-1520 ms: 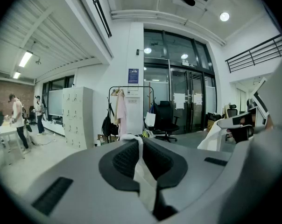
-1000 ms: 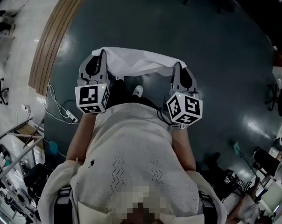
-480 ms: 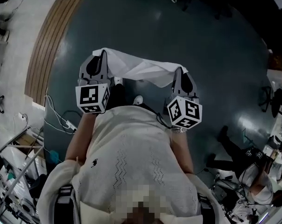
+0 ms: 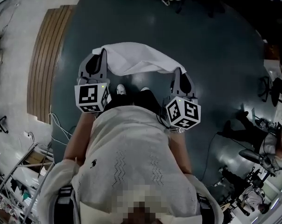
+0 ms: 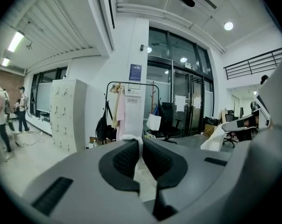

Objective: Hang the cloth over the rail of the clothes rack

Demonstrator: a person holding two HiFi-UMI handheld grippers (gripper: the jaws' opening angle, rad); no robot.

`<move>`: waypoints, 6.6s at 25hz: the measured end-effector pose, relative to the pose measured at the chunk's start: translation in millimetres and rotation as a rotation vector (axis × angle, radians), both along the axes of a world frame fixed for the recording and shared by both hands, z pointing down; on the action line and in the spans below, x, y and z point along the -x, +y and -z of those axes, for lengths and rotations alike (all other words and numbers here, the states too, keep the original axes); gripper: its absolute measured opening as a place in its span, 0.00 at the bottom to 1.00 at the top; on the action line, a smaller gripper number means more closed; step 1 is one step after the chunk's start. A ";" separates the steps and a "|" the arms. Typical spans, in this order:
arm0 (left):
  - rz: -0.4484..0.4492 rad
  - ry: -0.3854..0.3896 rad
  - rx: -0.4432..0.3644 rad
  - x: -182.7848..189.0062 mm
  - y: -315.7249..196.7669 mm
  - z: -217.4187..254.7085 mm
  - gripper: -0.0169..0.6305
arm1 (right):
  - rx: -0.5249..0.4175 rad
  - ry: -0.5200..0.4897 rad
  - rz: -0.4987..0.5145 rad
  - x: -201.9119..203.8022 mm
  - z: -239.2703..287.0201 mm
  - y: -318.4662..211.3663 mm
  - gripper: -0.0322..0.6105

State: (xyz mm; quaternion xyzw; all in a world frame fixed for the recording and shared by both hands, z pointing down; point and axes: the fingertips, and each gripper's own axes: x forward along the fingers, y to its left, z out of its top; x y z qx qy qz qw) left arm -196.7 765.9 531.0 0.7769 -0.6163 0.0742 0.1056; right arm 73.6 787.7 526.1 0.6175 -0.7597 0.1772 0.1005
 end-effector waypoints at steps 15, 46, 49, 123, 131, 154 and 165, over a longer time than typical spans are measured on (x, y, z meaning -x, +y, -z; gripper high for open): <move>0.031 -0.069 0.062 -10.1 -146.6 -13.0 0.07 | 0.033 -0.030 0.022 -15.4 -19.0 -169.1 0.09; -0.078 -0.094 0.105 -29.1 -534.3 -12.0 0.07 | 0.099 -0.001 -0.048 -25.2 -17.7 -519.1 0.09; -0.114 -0.090 0.082 -14.7 -584.9 -4.3 0.07 | 0.092 0.011 -0.084 -10.7 -12.4 -557.7 0.09; -0.226 -0.125 -0.152 -63.0 -1180.2 104.4 0.07 | -0.088 -0.071 -0.258 -116.9 110.3 -1129.0 0.09; -0.144 -0.217 -0.252 -83.0 -1205.2 208.4 0.07 | -0.215 -0.048 -0.157 -141.1 204.0 -1172.8 0.09; -0.110 -0.644 -0.693 -90.8 -1189.9 503.9 0.07 | -0.697 0.106 0.006 -142.9 503.7 -1172.6 0.09; -0.060 -0.909 -0.766 -96.8 -1230.9 581.6 0.07 | -0.750 0.236 0.011 -139.7 589.5 -1201.6 0.09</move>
